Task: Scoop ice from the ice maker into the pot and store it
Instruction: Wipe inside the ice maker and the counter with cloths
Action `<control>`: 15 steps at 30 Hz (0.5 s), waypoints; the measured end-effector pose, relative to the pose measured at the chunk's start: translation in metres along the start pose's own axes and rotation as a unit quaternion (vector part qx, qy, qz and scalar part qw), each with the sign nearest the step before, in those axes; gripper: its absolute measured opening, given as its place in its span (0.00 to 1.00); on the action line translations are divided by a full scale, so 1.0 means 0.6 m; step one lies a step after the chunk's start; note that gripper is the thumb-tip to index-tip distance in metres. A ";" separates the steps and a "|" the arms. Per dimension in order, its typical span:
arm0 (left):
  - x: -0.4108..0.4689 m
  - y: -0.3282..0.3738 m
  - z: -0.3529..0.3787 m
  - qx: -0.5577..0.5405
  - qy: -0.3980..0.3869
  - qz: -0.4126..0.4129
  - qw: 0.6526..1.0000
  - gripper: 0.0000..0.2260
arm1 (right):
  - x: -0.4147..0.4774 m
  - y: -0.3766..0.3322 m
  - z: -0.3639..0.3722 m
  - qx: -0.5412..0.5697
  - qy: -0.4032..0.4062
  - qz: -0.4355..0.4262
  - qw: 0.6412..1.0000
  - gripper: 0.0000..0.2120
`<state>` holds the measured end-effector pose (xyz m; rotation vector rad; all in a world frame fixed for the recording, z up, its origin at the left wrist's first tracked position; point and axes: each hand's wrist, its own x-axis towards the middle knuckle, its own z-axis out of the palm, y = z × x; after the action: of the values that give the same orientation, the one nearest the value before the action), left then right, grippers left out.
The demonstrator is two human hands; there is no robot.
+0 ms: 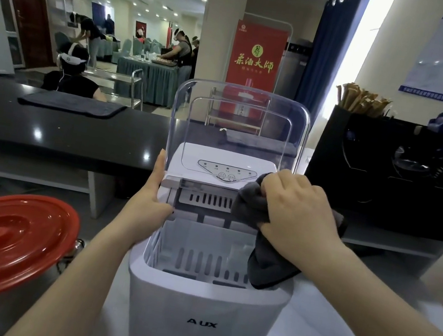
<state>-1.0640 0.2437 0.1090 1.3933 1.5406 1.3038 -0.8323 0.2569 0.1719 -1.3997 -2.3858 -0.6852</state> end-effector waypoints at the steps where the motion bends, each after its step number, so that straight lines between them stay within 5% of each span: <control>1: 0.000 0.000 0.000 -0.001 0.000 -0.001 1.000 0.45 | -0.001 -0.001 0.002 0.026 -0.016 -0.023 0.999 0.21; 4: -0.001 0.000 0.001 -0.005 -0.003 -0.002 1.000 0.46 | -0.011 -0.006 -0.001 0.150 -0.103 -0.060 0.982 0.19; 7: -0.003 0.002 0.001 -0.004 -0.001 -0.002 1.000 0.45 | -0.017 -0.005 0.003 0.150 -0.125 -0.056 0.979 0.20; 11: -0.004 0.003 0.000 -0.008 0.000 -0.007 1.000 0.45 | -0.008 0.007 -0.018 0.124 -0.113 -0.024 0.985 0.15; 15: -0.003 0.003 -0.001 -0.009 0.003 -0.006 1.000 0.46 | -0.003 0.009 -0.038 0.149 -0.019 -0.101 0.984 0.13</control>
<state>-1.0634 0.2416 0.1107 1.3688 1.5354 1.3126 -0.8262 0.2455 0.1914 -1.0684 -2.5542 -0.3295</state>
